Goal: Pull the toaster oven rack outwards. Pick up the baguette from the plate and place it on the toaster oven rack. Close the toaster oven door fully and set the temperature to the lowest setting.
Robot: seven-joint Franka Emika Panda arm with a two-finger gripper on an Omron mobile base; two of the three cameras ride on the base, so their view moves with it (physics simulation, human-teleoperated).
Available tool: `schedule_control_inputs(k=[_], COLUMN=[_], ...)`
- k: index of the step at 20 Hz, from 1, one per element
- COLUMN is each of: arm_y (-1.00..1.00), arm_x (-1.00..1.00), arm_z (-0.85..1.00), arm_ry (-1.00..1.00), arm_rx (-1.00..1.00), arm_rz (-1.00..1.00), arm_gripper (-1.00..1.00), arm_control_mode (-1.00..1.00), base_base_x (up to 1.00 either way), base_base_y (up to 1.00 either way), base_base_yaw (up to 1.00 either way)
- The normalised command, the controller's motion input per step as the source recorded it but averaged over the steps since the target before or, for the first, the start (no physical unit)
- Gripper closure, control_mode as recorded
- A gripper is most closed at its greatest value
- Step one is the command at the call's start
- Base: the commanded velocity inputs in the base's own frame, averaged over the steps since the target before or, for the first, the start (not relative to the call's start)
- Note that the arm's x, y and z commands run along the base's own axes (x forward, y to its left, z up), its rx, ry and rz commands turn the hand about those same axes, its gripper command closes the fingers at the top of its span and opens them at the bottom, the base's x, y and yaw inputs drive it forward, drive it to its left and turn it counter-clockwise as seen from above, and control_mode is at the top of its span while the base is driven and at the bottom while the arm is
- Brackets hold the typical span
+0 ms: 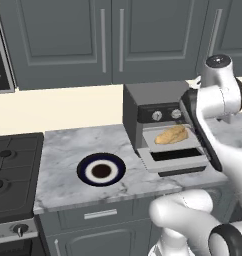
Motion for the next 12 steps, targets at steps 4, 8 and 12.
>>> schedule_control_inputs(k=[4, 8, 12], arm_y=[-0.05, 0.00, 0.00], arm_x=[-0.98, -0.78, -0.66], arm_z=[0.02, 0.09, 0.09], arm_ry=[-0.37, -0.14, -0.02], arm_rx=[0.03, 0.00, 0.00], arm_rz=[0.02, 0.20, 0.31], arm_gripper=[-1.00, -1.00, -1.00], arm_control_mode=[-1.00, -1.00, -1.00], base_base_x=[0.00, 0.00, 0.00], base_base_y=[0.00, 0.00, 0.00], base_base_yaw=[0.00, 0.00, 0.00])
